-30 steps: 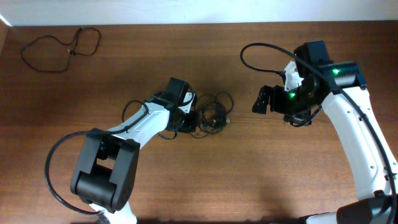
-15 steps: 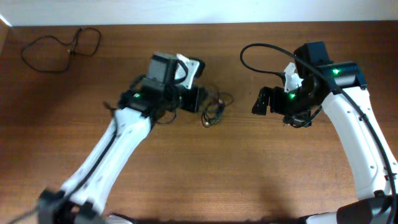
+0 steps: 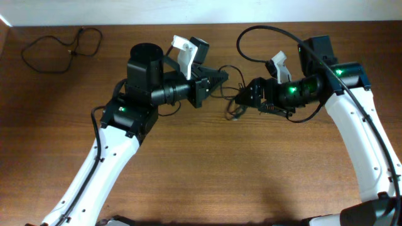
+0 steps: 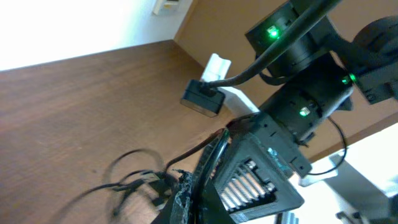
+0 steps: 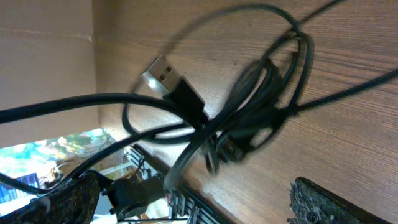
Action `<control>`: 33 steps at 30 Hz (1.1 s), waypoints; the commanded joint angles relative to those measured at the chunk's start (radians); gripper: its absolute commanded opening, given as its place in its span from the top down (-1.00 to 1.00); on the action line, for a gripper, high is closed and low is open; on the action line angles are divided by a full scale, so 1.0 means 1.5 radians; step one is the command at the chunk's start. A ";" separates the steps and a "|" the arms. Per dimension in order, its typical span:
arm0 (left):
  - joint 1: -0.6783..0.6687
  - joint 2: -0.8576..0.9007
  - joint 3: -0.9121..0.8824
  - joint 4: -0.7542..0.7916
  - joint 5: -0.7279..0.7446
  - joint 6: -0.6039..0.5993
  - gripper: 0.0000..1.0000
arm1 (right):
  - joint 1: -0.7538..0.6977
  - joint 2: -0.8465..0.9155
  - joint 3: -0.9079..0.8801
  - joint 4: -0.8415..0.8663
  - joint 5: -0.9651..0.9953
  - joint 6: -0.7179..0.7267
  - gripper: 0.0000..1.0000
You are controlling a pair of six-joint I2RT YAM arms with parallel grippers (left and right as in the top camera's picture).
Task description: Untangle cables
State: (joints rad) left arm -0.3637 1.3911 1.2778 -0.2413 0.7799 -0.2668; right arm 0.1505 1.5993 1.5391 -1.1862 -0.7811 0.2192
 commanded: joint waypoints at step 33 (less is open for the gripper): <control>-0.017 -0.008 0.010 0.229 0.107 -0.270 1.00 | 0.004 0.003 0.002 0.004 -0.083 -0.051 -0.97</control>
State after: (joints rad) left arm -0.3672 1.3911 1.2839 0.0738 0.8314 -0.5571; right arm 0.1505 1.6005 1.5391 -1.1934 -0.8814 0.1604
